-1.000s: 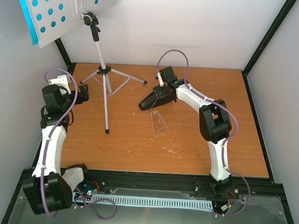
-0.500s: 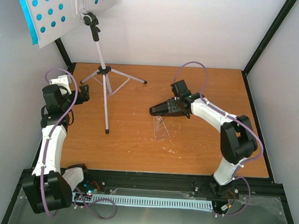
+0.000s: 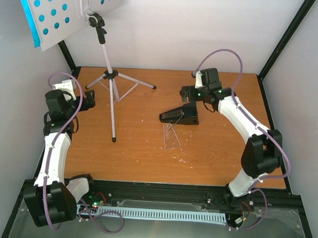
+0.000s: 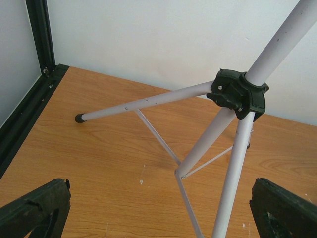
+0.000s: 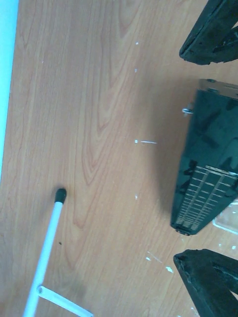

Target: Pack up the instrument practice props

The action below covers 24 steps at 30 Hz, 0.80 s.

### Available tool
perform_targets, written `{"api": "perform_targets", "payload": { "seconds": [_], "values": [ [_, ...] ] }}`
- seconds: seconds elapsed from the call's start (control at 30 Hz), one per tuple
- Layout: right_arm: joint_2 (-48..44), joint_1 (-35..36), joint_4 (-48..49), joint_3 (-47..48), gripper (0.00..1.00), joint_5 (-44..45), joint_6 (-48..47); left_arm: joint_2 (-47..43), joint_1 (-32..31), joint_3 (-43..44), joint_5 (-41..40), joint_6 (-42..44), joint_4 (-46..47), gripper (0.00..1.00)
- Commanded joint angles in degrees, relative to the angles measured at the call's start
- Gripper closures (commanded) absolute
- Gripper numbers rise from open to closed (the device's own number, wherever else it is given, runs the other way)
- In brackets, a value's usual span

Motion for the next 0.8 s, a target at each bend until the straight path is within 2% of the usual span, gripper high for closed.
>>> {"api": "perform_targets", "payload": {
  "seconds": [0.0, 0.17, 0.3, 0.43, 0.77],
  "values": [
    [8.7, -5.0, -2.2, 6.9, 0.0, -14.9, -1.1, 0.5, 0.1, 0.9, 1.1, -0.3, 0.7, 0.0],
    [18.1, -10.1, -6.6, 14.2, 0.0, -23.2, -2.8, 0.1, 0.1, 0.6, 1.7, -0.4, 0.7, 0.01],
    [20.4, -10.6, -7.6, 14.5, 0.0, -28.5, -3.5, -0.2, 0.1, -0.6, 2.5, -0.7, 0.7, 0.01],
    [18.6, -10.7, -3.7, 8.8, 0.0, -34.6, -1.4, -0.3, 0.1, -0.4, 3.1, -0.7, 0.7, 0.01],
    [6.9, -10.0, 5.4, -9.7, 0.03, -37.1, 6.1, -2.7, 0.0, -0.2, 4.9, -1.6, 0.7, 0.0]
  ]
}}
